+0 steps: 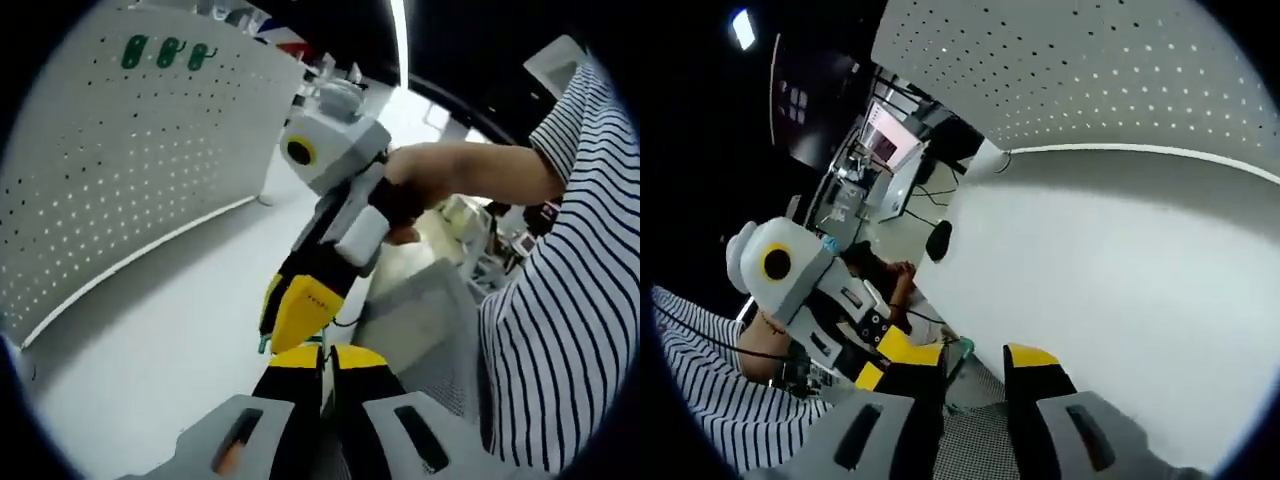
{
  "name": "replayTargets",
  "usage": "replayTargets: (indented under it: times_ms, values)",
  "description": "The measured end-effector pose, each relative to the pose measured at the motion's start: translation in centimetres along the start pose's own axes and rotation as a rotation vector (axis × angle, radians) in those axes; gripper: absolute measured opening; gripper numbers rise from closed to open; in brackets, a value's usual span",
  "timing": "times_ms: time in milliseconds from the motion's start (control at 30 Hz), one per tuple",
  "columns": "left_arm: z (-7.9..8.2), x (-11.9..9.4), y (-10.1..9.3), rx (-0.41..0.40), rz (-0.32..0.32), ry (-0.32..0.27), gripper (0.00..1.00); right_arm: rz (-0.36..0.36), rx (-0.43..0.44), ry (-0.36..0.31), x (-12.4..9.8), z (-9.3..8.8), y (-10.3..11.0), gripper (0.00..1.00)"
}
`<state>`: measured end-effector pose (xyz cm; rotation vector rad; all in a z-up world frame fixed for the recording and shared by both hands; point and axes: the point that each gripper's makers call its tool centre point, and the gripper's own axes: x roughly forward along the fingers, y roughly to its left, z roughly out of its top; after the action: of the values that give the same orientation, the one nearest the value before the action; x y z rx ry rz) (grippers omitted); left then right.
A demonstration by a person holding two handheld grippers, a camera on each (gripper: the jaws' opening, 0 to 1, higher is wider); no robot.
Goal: Insert the hook assembly into the mounting plate slot until the hook locks in place.
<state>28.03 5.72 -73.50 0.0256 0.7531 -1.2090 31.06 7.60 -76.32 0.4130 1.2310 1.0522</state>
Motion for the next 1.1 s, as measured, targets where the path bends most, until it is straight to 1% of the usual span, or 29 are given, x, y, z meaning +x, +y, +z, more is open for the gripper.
replayTargets:
  times_ms: [33,67,167,200,233,300,400,467,500,533,567,600,633,667,700,733,767,800,833,867,900,933,967,1000,1067,1100]
  values:
    - [0.1,0.1,-0.3,0.026,-0.016,-0.006,0.02,0.011,0.016,0.006,0.0,-0.2,0.1,0.15]
    - [0.2,0.1,-0.5,0.042,-0.026,-0.01,0.02,0.041,0.065,0.021,-0.1,-0.5,0.4,0.14]
    - [0.2,0.4,-0.7,0.054,-0.046,-0.012,0.02,0.135,0.184,0.025,-0.3,-1.0,1.1,0.07]
    - [0.2,0.5,-0.8,0.058,-0.056,-0.015,0.02,0.153,0.208,0.018,-0.3,-0.9,1.2,0.05]
    - [0.3,0.5,-0.9,0.068,-0.064,-0.018,0.02,0.144,0.237,0.013,-0.3,-1.0,0.9,0.05]
    - [0.3,0.6,-1.0,0.072,-0.074,-0.017,0.02,0.156,0.251,0.003,-0.5,-1.1,0.7,0.04]
    - [0.5,0.7,-0.8,0.067,-0.08,-0.022,0.03,0.181,0.294,-0.051,-0.9,-0.6,1.1,0.02]
    - [0.5,0.8,-0.5,0.061,-0.068,-0.018,0.04,0.198,0.309,-0.086,-1.0,-0.1,1.4,0.0]
    - [0.6,0.8,-0.2,0.049,-0.057,-0.02,0.04,0.163,0.283,-0.123,-1.1,0.4,0.9,0.0]
    - [0.8,0.8,0.3,0.003,-0.032,-0.032,0.05,0.151,0.268,-0.142,-1.2,0.6,0.8,0.0]
    - [0.9,0.8,0.7,-0.025,-0.015,-0.033,0.06,0.136,0.253,-0.176,-1.4,1.3,0.9,0.0]
    - [1.0,0.8,1.1,-0.049,0.002,-0.04,0.06,0.113,0.235,-0.201,-1.5,1.7,0.6,0.0]
    - [1.3,0.7,1.8,-0.092,0.04,-0.054,0.07,0.09,0.214,-0.232,-1.6,2.2,0.4,0.0]
    - [1.5,0.6,2.2,-0.126,0.059,-0.063,0.09,0.067,0.196,-0.265,-1.9,2.7,0.3,0.0]
    - [1.9,0.5,2.9,-0.149,0.093,-0.085,0.13,0.028,0.167,-0.31,-2.2,3.4,0.1,0.0]
    - [2.0,0.3,3.3,-0.174,0.118,-0.094,0.18,-0.003,0.139,-0.361,-2.5,4.1,0.0,0.0]
    - [2.2,0.1,4.2,-0.236,0.168,-0.11,0.27,-0.037,0.114,-0.422,-3.0,4.9,0.0,0.0]
    - [2.4,0.0,4.5,-0.258,0.187,-0.121,0.32,-0.064,0.091,-0.466,-3.3,5.4,0.0,0.0]
    - [2.5,-0.1,4.8,-0.279,0.203,-0.128,0.36,-0.097,0.061,-0.509,-3.7,5.9,0.0,0.0]
    - [2.8,-0.1,5.2,-0.302,0.228,-0.14,0.39,-0.113,-0.001,-0.572,-4.1,6.6,0.6,0.0]
    - [2.9,-0.2,5.5,-0.306,0.246,-0.147,0.4,-0.122,-0.032,-0.618,-4.4,7.1,1.0,0.0]
    - [3.3,-0.3,6.0,-0.316,0.28,-0.163,0.41,-0.154,-0.039,-0.678,-4.9,7.5,1.1,0.0]
    - [3.5,-0.4,6.2,-0.323,0.3,-0.172,0.42,-0.167,-0.028,-0.702,-5.1,7.7,1.2,0.0]
    - [4.0,-0.6,6.4,-0.334,0.325,-0.192,0.43,-0.186,-0.012,-0.753,-5.4,8.1,1.2,0.0]
    - [4.8,-0.7,6.5,-0.34,0.349,-0.224,0.42,-0.214,0.008,-0.798,-5.8,8.3,1.0,0.0]
    - [5.1,-0.8,6.6,-0.33,0.359,-0.23,0.43,-0.225,0.025,-0.824,-6.0,8.5,0.9,0.0]
